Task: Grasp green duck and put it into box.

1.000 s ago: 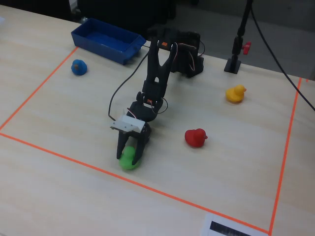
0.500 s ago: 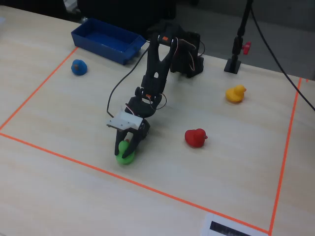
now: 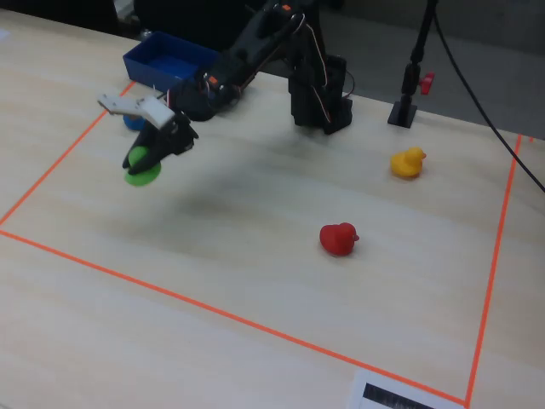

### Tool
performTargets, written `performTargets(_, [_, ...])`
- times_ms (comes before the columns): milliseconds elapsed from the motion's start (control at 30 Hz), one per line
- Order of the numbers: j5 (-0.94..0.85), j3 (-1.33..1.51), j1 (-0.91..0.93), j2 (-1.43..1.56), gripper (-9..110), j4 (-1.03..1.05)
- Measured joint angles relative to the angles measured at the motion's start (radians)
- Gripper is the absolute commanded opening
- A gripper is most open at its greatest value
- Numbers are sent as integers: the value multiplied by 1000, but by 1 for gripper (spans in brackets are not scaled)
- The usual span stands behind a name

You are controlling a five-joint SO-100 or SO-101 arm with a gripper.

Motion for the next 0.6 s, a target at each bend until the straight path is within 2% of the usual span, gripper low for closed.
performTargets(167, [-29,178,287,216,0,64])
performTargets(400, [-72,218,676,480,0,443])
performTargets(600, [-115,219,943,561,0,729])
